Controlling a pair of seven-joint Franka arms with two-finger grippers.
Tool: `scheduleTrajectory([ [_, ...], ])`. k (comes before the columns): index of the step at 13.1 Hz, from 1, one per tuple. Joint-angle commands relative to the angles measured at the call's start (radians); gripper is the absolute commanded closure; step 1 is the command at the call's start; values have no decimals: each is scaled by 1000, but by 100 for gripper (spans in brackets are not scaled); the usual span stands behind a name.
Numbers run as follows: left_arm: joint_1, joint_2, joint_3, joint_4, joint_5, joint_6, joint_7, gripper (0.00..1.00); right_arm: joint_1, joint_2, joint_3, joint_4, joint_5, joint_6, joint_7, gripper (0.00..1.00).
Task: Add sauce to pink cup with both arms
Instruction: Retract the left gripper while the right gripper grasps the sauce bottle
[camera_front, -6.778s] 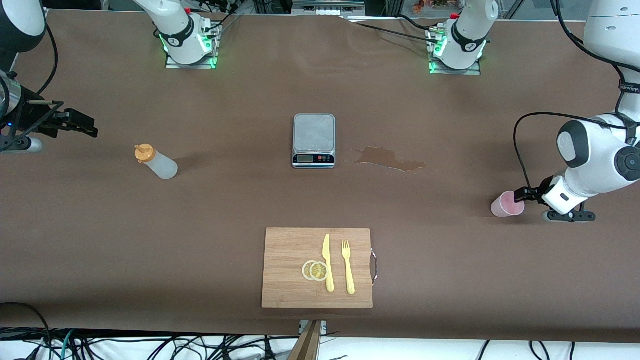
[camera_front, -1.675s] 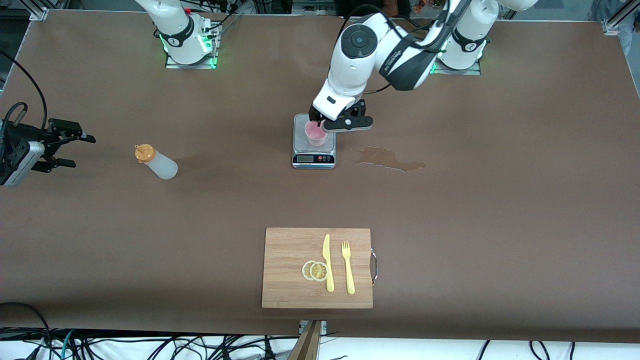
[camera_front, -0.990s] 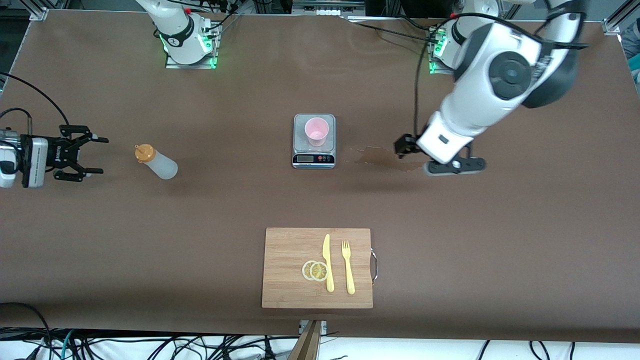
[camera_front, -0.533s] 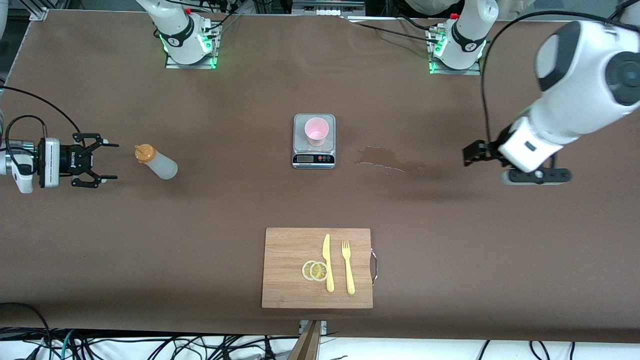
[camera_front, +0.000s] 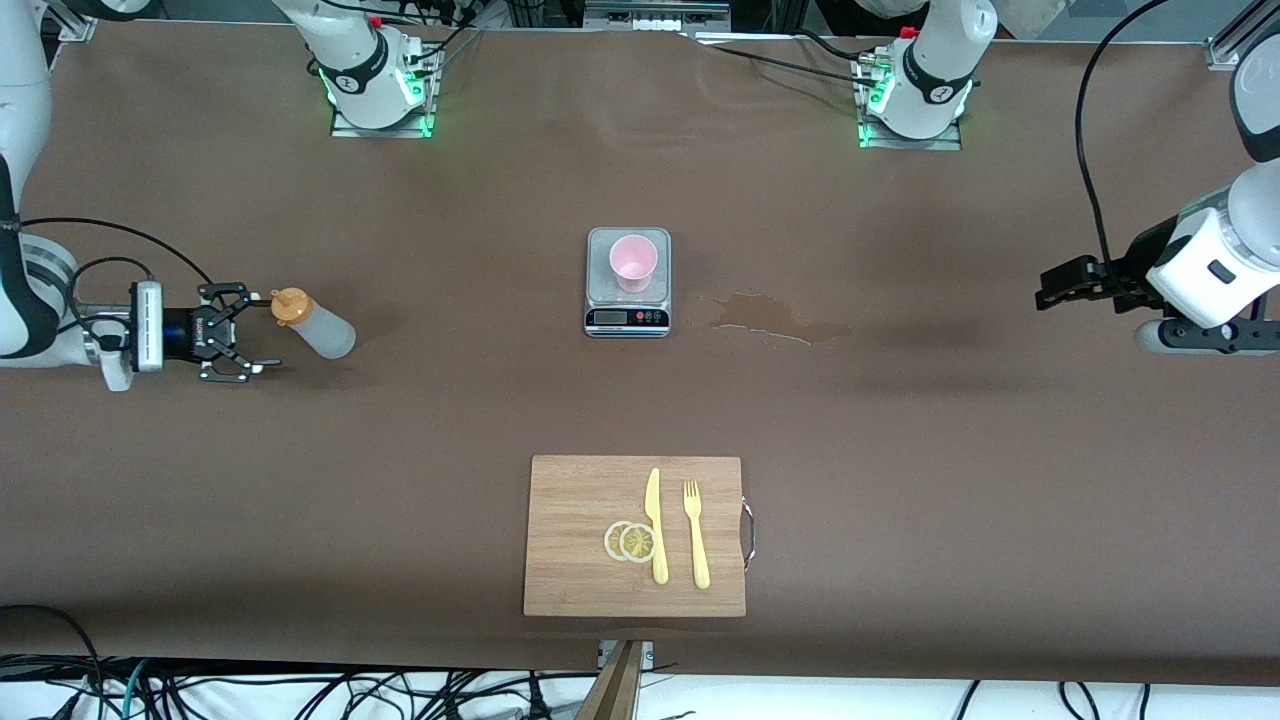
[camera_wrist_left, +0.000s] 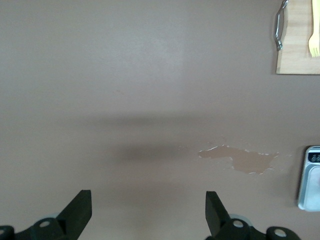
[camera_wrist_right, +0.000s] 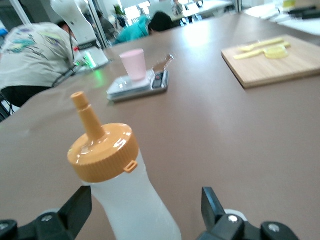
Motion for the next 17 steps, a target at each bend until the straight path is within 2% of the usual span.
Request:
scheduleTrajectory([
  [1,36,-1,-21,17,25,-29,54,0,-6,40,9,18,28,-69,-80,3],
  [9,53,13,-24,35,23,-46,77,0,-1,99,10,18,26,-116,-135,3],
  [11,50,17,-24,41,23,-55,76,0,-1,109,27,18,28,-120,-161,6],
  [12,52,17,-24,41,23,-55,77,0,-1,117,27,18,26,-121,-167,11],
  [13,52,17,-24,43,23,-55,76,0,-1,120,29,20,26,-121,-168,21],
  [14,50,17,-24,43,23,-55,76,0,-1,120,29,21,25,-121,-168,36],
  [15,50,17,-24,43,22,-55,76,0,1,120,29,21,23,-121,-168,55],
  [16,48,17,-24,43,23,-55,76,0,1,119,30,23,22,-121,-168,69],
  [17,50,17,-22,43,11,-56,74,0,7,117,30,25,20,-123,-165,78],
])
